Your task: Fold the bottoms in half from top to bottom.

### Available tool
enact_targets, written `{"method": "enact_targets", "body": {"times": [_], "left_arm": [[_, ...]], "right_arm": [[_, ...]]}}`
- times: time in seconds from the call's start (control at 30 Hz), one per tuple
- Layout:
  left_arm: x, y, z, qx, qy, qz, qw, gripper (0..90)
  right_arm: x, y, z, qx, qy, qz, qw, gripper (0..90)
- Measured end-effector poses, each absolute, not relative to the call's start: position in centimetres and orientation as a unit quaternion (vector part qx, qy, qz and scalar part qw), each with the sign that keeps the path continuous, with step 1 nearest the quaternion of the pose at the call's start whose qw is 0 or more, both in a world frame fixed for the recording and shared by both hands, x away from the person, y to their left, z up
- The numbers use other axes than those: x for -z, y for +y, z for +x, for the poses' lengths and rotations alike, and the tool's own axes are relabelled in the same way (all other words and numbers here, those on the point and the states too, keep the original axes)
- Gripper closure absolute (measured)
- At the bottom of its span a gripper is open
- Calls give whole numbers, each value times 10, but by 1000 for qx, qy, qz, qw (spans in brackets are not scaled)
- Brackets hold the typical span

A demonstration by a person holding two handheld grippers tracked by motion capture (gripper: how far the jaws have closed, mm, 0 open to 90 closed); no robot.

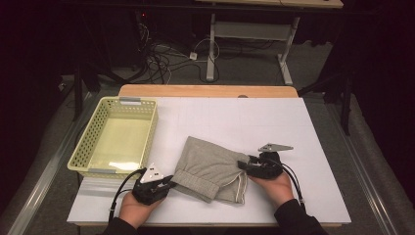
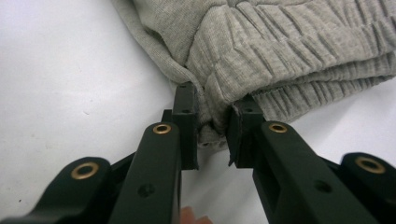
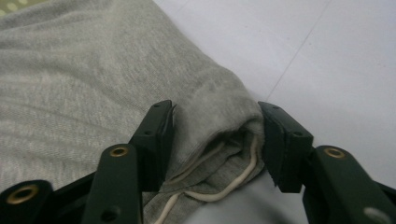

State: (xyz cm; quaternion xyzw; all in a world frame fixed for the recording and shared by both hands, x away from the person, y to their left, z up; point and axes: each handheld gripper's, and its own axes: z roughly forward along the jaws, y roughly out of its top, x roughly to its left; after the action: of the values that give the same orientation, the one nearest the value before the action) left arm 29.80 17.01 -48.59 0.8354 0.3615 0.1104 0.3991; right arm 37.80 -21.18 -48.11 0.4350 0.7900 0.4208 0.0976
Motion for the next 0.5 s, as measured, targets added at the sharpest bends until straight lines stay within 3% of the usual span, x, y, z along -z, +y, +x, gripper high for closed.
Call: {"method": "enact_targets", "body": {"times": [0.33,0.5], "left_arm": [[486,171,300,-102,365,835,399,743],[486,170,299,-105,365,835,397,744]], "right_arm": [[481,-210,373,-428,796,413,110,661],[480,-208,370,-427,800,403,125,689]]}}
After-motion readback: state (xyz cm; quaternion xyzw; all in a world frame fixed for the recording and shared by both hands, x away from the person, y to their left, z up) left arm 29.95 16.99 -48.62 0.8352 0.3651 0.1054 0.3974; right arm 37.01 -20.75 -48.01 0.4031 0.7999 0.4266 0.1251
